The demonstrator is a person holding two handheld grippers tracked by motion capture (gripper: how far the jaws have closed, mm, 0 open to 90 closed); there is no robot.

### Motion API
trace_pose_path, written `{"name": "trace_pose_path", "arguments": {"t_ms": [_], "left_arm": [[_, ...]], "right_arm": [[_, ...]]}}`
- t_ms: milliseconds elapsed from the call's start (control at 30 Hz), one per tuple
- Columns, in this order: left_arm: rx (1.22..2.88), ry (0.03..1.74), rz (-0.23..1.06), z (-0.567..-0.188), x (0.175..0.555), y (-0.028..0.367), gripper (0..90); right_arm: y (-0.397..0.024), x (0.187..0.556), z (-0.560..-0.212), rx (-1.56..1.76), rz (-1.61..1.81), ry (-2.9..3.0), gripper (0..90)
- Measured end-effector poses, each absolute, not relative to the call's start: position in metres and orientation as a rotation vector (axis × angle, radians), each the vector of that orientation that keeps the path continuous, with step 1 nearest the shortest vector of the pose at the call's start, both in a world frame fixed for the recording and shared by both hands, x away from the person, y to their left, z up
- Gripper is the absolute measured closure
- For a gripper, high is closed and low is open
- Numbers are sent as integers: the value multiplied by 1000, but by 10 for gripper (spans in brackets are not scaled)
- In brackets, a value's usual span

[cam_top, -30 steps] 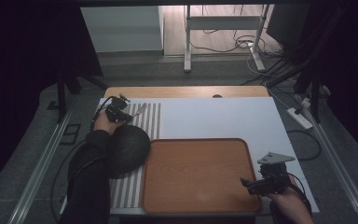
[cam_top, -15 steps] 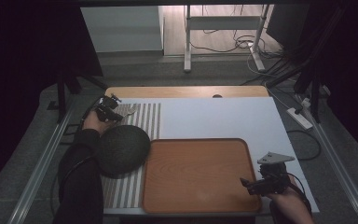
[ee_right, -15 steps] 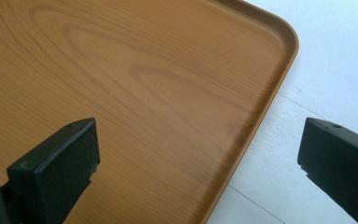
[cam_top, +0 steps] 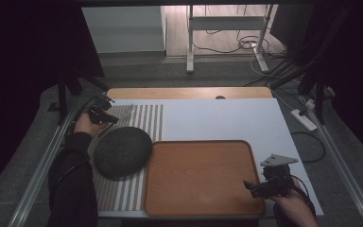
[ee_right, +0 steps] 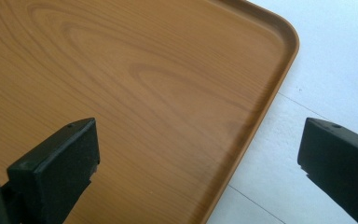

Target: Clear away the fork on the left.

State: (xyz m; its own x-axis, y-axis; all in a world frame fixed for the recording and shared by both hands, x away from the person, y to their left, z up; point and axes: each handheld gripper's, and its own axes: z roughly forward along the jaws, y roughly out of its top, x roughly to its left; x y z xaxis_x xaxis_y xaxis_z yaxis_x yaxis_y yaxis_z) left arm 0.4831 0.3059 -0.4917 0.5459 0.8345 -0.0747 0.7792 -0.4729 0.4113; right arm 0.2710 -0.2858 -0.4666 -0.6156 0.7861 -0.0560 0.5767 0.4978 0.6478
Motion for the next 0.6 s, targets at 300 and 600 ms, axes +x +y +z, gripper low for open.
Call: {"name": "trace_pose_path", "arguments": {"t_ms": [300, 600], "left_arm": [[2354, 1281, 138, -491, 469, 284, 847], [2366, 1217, 103, -493, 452, 258, 847]], "right_arm": [[-286, 271, -467, 1134, 845, 2403, 0], [-285, 271, -467, 1134, 844, 2403, 0]]}}
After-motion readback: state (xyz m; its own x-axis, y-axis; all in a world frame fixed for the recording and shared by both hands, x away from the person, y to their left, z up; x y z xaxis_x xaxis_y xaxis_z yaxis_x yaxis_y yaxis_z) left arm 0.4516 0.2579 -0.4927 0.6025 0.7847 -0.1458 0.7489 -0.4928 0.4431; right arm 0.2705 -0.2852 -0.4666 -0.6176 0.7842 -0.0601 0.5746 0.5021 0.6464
